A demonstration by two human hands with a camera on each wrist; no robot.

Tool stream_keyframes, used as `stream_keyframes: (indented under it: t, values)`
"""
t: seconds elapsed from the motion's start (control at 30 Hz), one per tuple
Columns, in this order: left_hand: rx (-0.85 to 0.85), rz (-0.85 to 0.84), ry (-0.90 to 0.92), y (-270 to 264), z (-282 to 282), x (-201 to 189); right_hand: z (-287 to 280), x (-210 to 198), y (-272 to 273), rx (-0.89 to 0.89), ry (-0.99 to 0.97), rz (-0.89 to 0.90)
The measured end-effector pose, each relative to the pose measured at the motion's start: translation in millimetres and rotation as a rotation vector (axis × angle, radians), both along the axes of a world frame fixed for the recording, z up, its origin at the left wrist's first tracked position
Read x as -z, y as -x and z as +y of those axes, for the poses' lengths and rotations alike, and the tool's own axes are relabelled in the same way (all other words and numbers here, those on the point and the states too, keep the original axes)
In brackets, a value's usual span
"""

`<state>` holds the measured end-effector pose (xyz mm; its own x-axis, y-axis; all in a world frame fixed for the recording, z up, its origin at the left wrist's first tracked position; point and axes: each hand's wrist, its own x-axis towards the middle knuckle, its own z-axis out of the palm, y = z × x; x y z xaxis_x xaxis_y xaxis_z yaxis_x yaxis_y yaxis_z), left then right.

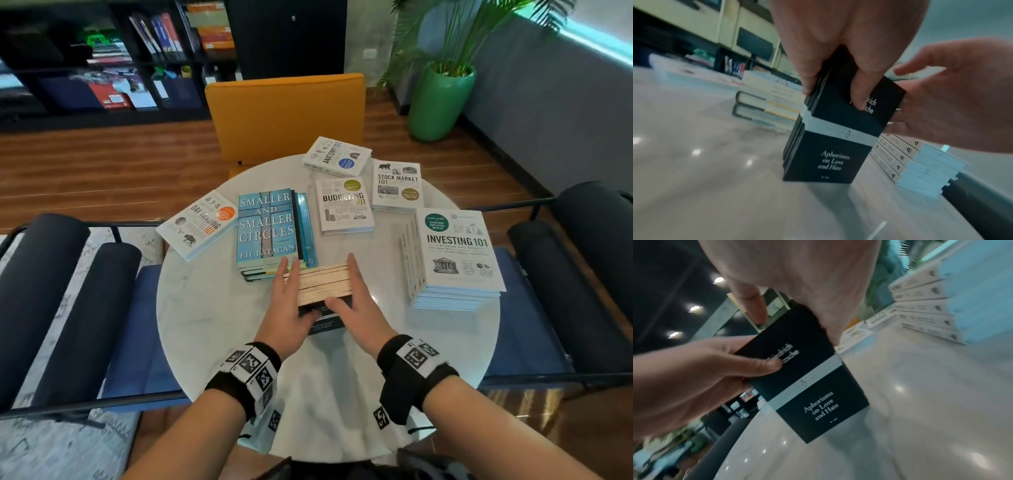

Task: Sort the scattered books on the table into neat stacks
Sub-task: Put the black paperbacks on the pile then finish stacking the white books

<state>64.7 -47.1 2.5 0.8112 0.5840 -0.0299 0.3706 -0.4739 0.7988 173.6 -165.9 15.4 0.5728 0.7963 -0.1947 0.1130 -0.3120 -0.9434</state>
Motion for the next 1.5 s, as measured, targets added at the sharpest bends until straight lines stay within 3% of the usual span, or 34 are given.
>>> stream_keyframes:
  t: [0.1, 0.17, 0.3, 0.53, 0.93, 1.03, 1.23, 1.4, 1.5]
  values:
    - [-0.114, -0.140, 0.249, 2, 1, 7, -7, 5, -10, -0.036, -0.002, 0.158]
    - [-0.146, -0.208, 0.382, 5, 1, 14, -10, 3, -15, -0.112, 0.016, 0.126]
    - [-0.137, -0.201, 0.462, 11, -1, 34, -3, 9, -15, -0.148, 0.080, 0.043]
    - [-0.159, -0.180, 0.457, 6, 9, 49, 8, 28, -15, -0.099, 0.160, 0.011]
    - [-0.123, 0.002, 0.457, 12, 16, 67, 7, 42, -16, -0.164, 0.055, 0.011]
    - [-0.085, 0.039, 0.376, 14, 24, 70, 8, 34, -16, -0.170, 0.072, -0.004]
    - [-0.048, 0.082, 0.224, 22, 51, 12, 32, -16, -28, -0.283, 0.044, -0.122]
    - [-0.117, -0.019, 0.341, 15, 108, -38, 85, -71, -44, -0.289, 0.062, -0.071]
    - [-0.146, -0.054, 0.420, 2, 147, -52, 131, -78, -58, -0.227, 0.133, -0.028]
